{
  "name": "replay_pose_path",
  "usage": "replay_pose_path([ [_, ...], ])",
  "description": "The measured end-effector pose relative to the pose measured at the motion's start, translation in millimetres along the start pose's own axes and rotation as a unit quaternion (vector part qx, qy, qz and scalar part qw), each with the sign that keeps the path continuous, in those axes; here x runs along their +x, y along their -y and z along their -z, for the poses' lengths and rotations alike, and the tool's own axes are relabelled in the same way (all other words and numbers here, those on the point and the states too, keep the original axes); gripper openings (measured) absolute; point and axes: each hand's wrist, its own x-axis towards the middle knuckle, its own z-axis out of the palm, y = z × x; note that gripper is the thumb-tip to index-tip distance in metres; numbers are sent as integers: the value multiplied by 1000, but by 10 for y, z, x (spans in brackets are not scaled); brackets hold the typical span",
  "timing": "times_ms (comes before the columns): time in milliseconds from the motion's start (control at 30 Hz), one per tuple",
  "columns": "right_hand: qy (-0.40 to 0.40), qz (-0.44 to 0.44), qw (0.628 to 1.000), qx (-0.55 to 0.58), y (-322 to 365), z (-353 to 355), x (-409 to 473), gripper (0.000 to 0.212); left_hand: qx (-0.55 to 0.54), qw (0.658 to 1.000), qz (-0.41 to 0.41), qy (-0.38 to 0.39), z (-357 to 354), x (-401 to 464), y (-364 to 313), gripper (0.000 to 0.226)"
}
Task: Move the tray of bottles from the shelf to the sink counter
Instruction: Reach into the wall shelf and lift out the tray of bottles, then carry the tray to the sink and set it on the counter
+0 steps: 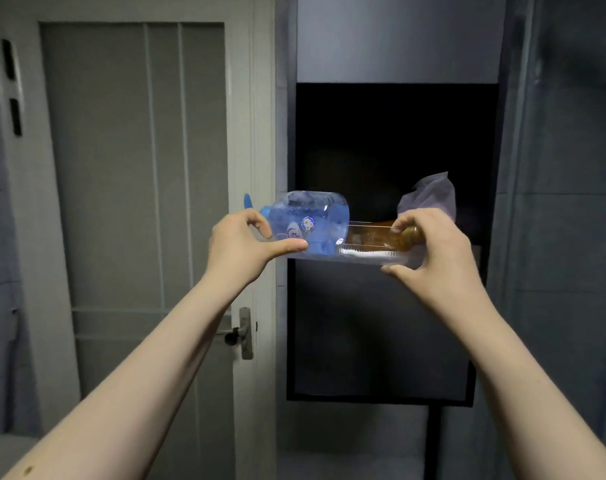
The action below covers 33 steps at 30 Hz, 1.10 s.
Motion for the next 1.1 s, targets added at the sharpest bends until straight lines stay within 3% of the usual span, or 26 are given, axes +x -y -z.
replay_pose_path([
  [600,44,-4,981,188,1832,-1009,-430,45,166,969,50,-174,2227,-865,388,48],
  [1100,137,32,919,367,3108,-1772,-845,39,339,883,114,-304,3564,-1740,465,50],
])
